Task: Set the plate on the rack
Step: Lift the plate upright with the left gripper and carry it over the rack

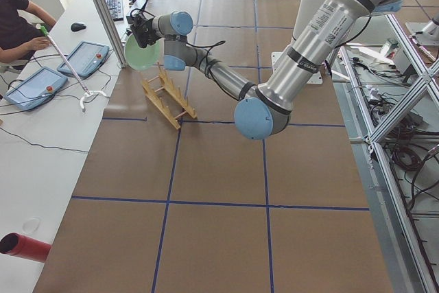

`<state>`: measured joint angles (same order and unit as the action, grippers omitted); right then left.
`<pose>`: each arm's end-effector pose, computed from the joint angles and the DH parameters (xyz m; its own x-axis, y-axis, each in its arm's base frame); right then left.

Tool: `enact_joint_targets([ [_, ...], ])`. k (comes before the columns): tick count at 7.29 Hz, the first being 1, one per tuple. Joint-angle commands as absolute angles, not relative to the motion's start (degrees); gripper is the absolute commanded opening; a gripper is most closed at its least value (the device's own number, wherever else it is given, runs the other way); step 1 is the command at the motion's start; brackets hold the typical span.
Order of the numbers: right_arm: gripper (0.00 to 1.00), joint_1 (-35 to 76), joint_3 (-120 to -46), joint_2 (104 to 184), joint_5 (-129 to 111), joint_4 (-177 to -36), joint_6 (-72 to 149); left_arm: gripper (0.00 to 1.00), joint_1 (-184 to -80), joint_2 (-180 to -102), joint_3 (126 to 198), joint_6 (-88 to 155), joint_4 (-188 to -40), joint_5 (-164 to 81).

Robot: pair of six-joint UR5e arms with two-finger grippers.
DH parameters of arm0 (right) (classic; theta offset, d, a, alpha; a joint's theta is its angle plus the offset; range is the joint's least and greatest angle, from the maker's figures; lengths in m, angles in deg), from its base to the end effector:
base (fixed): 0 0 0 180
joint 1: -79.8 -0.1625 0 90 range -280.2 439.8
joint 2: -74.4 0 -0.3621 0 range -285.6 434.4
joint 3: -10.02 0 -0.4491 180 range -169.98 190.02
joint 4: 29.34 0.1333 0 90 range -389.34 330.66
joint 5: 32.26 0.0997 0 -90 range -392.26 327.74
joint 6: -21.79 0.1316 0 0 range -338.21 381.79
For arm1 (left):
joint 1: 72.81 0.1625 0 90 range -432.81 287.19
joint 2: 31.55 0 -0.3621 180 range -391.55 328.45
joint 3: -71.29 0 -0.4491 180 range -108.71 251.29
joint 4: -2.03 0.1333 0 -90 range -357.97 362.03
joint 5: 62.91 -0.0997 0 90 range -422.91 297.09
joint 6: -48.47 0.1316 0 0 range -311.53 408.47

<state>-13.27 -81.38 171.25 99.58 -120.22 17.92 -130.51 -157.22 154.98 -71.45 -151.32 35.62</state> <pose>0.0718 -0.4890 0.6731 0.7419 0.0461 0.6689 -0.0032 0.9979 -0.0653 0.2928 -0.6760 0.1307 -0.3994 -0.2914 -0.8693 0.6433 0.5865 -0.4922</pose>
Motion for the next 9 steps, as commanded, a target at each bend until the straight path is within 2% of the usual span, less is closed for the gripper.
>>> enact_joint_targets([
  [1,1.0,-13.27,-81.39,171.25,99.58,-120.22,17.93,0.0,-128.8,-156.71,154.17,-70.98,-153.61,35.44],
  [9,1.0,-13.27,-81.39,171.25,99.58,-120.22,17.93,0.0,-126.33,-156.08,151.53,-65.17,-155.56,34.56],
])
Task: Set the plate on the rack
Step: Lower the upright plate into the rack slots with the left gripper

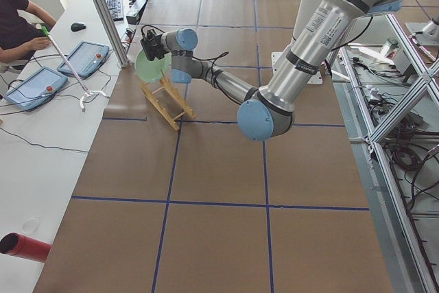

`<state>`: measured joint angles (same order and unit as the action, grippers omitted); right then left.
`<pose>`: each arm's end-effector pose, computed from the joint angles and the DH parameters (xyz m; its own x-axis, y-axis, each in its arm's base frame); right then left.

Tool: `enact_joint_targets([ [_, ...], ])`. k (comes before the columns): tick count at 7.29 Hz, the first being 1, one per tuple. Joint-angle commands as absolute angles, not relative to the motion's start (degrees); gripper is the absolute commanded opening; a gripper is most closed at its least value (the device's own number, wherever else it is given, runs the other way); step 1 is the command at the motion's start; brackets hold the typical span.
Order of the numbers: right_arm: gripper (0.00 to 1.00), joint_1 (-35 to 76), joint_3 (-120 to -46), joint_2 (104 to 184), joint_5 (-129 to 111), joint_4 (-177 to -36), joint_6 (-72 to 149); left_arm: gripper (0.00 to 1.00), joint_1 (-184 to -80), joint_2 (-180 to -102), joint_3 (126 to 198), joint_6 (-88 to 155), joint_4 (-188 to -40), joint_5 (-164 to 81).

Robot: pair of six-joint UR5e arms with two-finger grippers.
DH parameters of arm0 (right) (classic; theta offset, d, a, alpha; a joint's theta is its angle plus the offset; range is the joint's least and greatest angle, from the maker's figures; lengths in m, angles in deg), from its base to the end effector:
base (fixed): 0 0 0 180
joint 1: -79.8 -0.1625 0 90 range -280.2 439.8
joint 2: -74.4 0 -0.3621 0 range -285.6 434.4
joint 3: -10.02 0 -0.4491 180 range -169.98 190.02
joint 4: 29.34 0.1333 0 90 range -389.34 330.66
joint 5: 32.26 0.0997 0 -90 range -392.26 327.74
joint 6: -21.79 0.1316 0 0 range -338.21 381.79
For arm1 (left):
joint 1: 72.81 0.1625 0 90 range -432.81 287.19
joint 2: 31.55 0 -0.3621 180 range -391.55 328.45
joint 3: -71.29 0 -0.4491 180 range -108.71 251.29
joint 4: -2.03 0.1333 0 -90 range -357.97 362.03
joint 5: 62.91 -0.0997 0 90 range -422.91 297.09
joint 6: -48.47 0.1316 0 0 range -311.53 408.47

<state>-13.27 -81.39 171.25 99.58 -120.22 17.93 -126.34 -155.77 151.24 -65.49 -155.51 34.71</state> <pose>0.0718 -0.4890 0.6730 0.7419 0.0462 0.6689 -0.0033 0.9979 -0.0652 0.3472 -0.6646 0.1745 -0.3079 -0.2606 -0.9150 0.6492 0.6455 -0.4023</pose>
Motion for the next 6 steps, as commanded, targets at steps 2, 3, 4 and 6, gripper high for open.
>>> enact_joint_targets([
  [2,1.0,-13.27,-81.39,171.25,99.58,-120.22,17.93,0.0,-126.33,-156.53,152.06,-65.09,-155.65,34.56],
  [3,1.0,-13.27,-81.39,171.25,99.58,-120.22,17.93,0.0,-126.33,-156.44,151.89,-65.0,-155.56,34.56],
  [4,1.0,-13.27,-81.39,171.25,99.58,-120.22,17.93,0.0,-126.24,-156.26,151.8,-64.91,-155.47,34.56],
  [6,1.0,-13.27,-81.39,171.25,99.58,-120.22,17.93,0.0,-126.07,-156.26,150.66,-62.56,-155.47,34.56],
])
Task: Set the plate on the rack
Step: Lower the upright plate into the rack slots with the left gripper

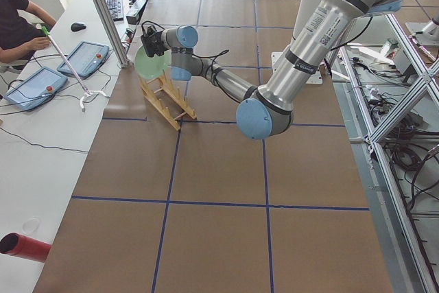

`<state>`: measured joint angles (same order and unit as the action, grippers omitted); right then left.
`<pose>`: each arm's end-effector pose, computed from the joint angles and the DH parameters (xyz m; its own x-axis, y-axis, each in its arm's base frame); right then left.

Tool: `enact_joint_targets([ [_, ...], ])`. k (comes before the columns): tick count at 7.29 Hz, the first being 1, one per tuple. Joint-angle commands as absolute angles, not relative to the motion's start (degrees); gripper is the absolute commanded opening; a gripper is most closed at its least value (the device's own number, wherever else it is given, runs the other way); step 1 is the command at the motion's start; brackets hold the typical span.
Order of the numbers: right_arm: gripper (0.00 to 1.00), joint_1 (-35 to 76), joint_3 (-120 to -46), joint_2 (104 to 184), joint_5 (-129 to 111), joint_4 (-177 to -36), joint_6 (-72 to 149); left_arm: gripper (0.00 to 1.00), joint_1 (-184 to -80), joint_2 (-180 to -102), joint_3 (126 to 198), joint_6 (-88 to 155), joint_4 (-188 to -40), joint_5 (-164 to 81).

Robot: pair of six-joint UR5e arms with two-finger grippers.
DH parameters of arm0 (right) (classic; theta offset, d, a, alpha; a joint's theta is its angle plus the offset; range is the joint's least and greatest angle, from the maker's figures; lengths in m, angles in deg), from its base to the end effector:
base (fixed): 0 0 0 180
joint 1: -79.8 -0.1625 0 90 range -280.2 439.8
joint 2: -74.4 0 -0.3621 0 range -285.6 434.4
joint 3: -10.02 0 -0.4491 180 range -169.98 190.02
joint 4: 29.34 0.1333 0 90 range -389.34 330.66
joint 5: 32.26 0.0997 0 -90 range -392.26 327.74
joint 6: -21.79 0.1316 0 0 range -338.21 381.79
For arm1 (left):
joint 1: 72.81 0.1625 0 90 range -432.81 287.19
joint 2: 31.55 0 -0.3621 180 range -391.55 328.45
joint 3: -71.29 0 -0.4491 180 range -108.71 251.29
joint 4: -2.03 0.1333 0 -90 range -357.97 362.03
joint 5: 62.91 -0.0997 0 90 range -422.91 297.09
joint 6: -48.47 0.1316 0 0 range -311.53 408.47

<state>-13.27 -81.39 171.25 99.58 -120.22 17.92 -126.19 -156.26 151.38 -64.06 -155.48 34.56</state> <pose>0.0718 -0.4890 0.6730 0.7419 0.0460 0.6689 -0.0032 0.9979 -0.0651 0.3483 -0.6634 0.1669 -0.2974 -0.2367 -0.9249 0.6543 0.6550 -0.3780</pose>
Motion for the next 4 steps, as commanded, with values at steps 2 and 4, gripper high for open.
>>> enact_joint_targets([
  [2,1.0,-13.27,-81.39,171.25,99.58,-120.22,17.93,0.0,-125.8,-156.18,150.57,-62.54,-155.47,34.56],
  [4,1.0,-13.27,-81.39,171.25,99.58,-120.22,17.93,0.0,-125.28,-156.0,149.08,-62.36,-155.56,34.56],
])
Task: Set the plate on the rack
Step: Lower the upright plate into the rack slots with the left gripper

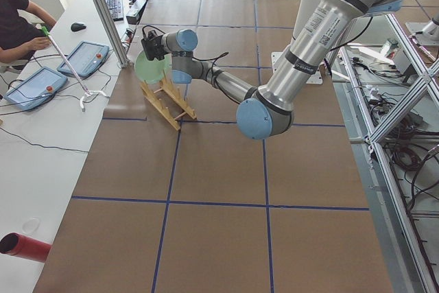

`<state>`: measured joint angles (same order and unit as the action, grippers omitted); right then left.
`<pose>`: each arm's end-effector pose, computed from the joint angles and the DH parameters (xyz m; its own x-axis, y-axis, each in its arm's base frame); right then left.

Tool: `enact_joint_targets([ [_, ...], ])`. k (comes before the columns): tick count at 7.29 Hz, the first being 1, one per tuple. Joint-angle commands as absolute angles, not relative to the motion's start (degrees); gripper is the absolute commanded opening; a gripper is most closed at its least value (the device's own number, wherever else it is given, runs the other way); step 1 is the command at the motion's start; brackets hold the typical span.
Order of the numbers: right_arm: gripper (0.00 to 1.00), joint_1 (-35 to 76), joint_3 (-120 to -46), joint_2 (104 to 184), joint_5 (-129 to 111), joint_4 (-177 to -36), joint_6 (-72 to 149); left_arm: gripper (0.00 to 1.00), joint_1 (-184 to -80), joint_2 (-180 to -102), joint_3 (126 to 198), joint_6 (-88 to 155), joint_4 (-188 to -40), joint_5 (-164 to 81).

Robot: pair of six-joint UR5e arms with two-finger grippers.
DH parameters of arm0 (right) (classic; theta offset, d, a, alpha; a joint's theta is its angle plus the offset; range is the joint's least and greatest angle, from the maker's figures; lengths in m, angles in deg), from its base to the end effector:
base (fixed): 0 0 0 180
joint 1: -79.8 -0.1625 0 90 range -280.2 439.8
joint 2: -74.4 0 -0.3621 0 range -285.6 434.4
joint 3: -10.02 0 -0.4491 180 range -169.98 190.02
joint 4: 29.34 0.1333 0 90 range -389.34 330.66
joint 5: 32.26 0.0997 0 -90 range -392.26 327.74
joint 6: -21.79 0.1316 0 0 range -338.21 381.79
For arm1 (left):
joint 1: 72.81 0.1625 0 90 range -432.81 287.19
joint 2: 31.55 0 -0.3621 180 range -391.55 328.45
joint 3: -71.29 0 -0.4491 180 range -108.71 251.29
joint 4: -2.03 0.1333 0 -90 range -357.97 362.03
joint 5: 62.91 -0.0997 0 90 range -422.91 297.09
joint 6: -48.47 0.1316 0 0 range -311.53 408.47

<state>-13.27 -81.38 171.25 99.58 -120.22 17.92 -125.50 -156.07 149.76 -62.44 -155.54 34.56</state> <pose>0.0718 -0.4890 0.6731 0.7419 0.0461 0.6689 -0.0032 0.9979 -0.0653 0.3610 -0.6655 0.1845 -0.2589 -0.2441 -0.9346 0.6610 0.6608 -0.3557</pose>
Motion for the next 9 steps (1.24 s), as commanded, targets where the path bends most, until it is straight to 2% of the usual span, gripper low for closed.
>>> enact_joint_targets([
  [1,1.0,-13.27,-81.39,171.25,99.58,-120.22,17.93,0.0,-125.1,-156.09,148.38,-62.36,-155.56,34.48],
  [2,1.0,-13.27,-81.39,171.25,99.58,-120.22,17.93,0.1,-125.01,-156.26,148.11,-62.36,-155.47,34.47],
  [3,1.0,-13.27,-81.39,171.25,99.58,-120.22,17.93,0.99,-125.01,-156.44,148.11,-62.36,-155.21,34.39],
  [4,1.0,-13.27,-81.39,171.25,99.58,-120.22,17.93,1.0,-125.27,-156.44,148.37,-61.67,-154.86,34.82],
  [6,1.0,-13.27,-81.39,171.25,99.58,-120.22,17.93,1.0,-129.3,-155.57,151.34,-49.62,-140.61,43.91],
  [9,1.0,-13.27,-81.39,171.25,99.58,-120.22,17.93,1.0,-139.05,-146.37,157.32,-16.29,-117.59,60.27],
])
